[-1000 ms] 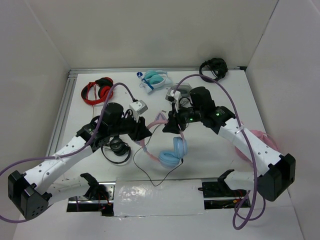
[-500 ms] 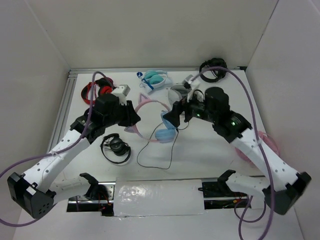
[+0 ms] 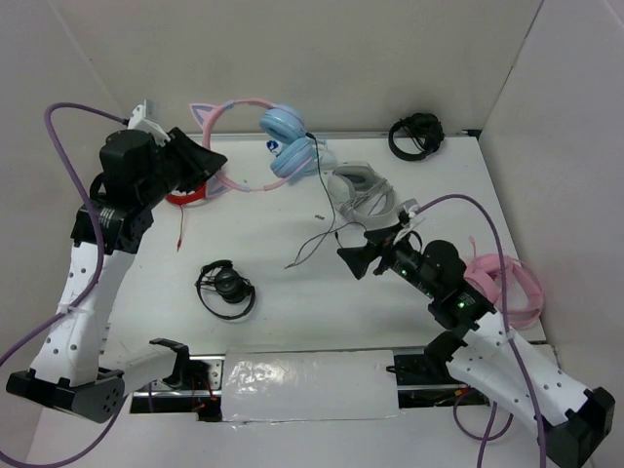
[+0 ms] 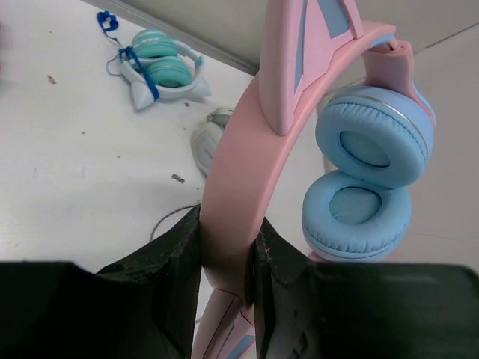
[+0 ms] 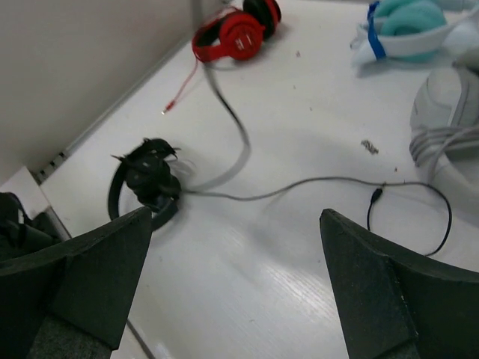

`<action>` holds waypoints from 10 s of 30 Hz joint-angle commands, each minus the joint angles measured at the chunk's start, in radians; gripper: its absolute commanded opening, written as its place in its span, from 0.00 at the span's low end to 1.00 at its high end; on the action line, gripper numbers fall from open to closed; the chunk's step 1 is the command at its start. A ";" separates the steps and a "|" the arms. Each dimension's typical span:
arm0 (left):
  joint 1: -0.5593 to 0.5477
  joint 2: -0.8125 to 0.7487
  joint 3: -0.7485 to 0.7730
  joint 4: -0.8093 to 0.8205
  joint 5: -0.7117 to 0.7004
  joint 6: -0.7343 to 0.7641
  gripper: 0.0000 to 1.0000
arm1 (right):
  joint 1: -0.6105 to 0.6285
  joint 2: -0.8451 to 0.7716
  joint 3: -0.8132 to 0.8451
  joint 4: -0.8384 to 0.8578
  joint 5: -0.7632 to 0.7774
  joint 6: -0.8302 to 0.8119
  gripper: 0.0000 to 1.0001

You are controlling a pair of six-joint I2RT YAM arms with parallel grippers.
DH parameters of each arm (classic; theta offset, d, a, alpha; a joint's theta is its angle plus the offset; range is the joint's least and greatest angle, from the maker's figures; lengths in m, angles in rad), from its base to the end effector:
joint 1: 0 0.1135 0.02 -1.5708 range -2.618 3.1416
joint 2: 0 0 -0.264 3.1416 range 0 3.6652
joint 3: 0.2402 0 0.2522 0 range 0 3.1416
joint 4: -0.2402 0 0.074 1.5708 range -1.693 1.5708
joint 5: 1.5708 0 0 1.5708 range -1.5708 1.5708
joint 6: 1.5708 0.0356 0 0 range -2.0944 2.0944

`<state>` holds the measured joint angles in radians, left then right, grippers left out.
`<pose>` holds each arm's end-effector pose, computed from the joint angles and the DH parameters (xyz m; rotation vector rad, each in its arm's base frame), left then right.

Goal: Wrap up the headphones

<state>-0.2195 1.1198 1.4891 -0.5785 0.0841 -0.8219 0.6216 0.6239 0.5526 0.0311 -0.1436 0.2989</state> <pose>0.2129 -0.0506 0.4727 -0.4897 1.7893 -0.8148 0.1299 0.0993 0.3057 -0.3822 1.6300 0.8203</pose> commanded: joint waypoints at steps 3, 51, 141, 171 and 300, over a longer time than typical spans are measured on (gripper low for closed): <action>0.043 0.011 0.167 0.054 0.120 -0.123 0.00 | 0.012 0.062 -0.126 0.336 0.052 0.013 1.00; 0.333 0.058 0.074 0.069 0.356 -0.309 0.00 | 0.308 0.527 -0.163 0.408 0.257 -0.003 0.00; -0.531 -0.416 -0.714 0.589 0.264 0.532 0.00 | -0.476 0.395 0.406 0.001 -0.335 -0.192 0.00; -0.531 -0.322 -0.667 0.569 0.393 0.377 0.00 | -0.536 0.437 0.323 0.107 -0.338 -0.026 0.00; -0.759 0.083 0.610 -0.054 -0.314 0.461 0.00 | 0.181 1.228 0.382 0.606 0.021 -0.026 0.00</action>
<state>-0.9733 1.2339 2.1067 -0.7723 -0.1829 -0.3412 0.8322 1.9896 1.0134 0.4686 -0.0956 0.2867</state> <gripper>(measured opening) 0.380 0.007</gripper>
